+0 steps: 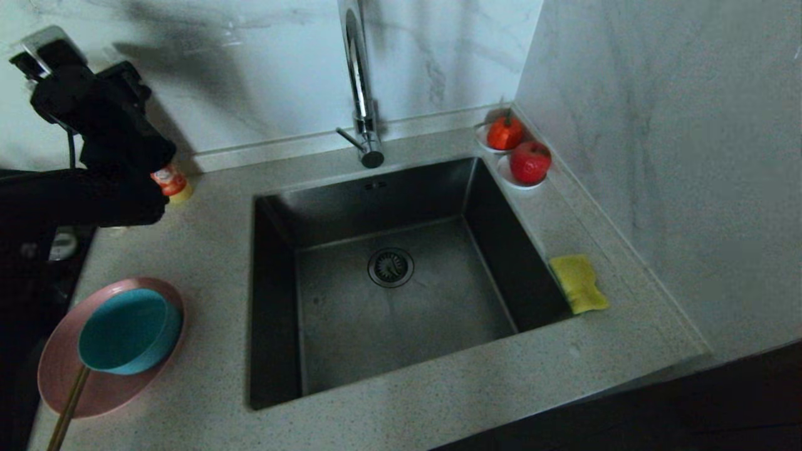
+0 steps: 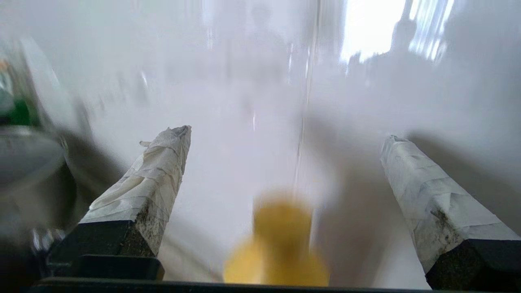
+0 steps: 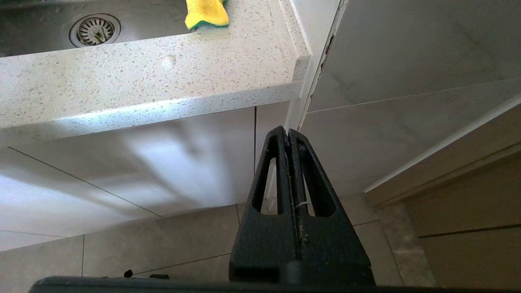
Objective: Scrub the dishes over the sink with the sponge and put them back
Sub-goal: Turn on the faucet
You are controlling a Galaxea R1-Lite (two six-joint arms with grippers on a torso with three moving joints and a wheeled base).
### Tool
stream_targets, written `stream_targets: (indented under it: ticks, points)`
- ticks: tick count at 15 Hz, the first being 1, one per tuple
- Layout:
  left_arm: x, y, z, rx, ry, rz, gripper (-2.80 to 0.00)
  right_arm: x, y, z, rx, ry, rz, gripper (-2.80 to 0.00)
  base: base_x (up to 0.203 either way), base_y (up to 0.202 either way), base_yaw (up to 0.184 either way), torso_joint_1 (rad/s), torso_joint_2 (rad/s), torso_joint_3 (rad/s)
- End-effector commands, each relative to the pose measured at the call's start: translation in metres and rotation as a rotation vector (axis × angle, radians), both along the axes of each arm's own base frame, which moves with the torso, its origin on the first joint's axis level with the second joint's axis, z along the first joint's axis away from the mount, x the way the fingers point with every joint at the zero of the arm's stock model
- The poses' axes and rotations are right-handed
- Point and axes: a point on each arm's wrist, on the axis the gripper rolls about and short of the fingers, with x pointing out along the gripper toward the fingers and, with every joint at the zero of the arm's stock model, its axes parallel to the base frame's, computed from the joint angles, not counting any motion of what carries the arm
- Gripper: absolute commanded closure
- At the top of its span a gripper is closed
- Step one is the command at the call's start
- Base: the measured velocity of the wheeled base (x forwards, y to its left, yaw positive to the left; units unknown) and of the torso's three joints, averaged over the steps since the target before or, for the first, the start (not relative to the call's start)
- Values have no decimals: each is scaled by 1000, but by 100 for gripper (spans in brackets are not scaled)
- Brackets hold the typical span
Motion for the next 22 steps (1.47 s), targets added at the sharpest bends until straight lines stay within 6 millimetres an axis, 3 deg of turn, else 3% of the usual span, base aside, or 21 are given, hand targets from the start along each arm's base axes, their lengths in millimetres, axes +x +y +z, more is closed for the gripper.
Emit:
stream_targets:
  ticks: [1,4,5,6,9,13,18,20,22]
  points:
    - [-38,-7,44,9,-90,-1,-280,0,0,0,0,0,0,0,0,0,0,0,0,0]
    - [-75,-20,81,13,-127,-25,-280,0,0,0,0,0,0,0,0,0,0,0,0,0]
    - [-93,-25,98,13,-139,-38,-46,0,0,0,0,0,0,0,0,0,0,0,0,0]
    - [-114,-30,113,14,-146,-51,0,0,0,0,0,0,0,0,0,0,0,0,0,0]
    - [-156,-37,131,20,-60,-77,0,0,0,0,0,0,0,0,0,0,0,0,0,0]
    - [-207,-40,113,71,138,-145,0,0,0,0,0,0,0,0,0,0,0,0,0,0]
    - [-309,-43,79,118,312,-161,0,0,0,0,0,0,0,0,0,0,0,0,0,0]
    - [-342,-43,54,142,450,-169,0,0,0,0,0,0,0,0,0,0,0,0,0,0]
    - [-370,-47,25,175,600,-285,0,0,0,0,0,0,0,0,0,0,0,0,0,0]
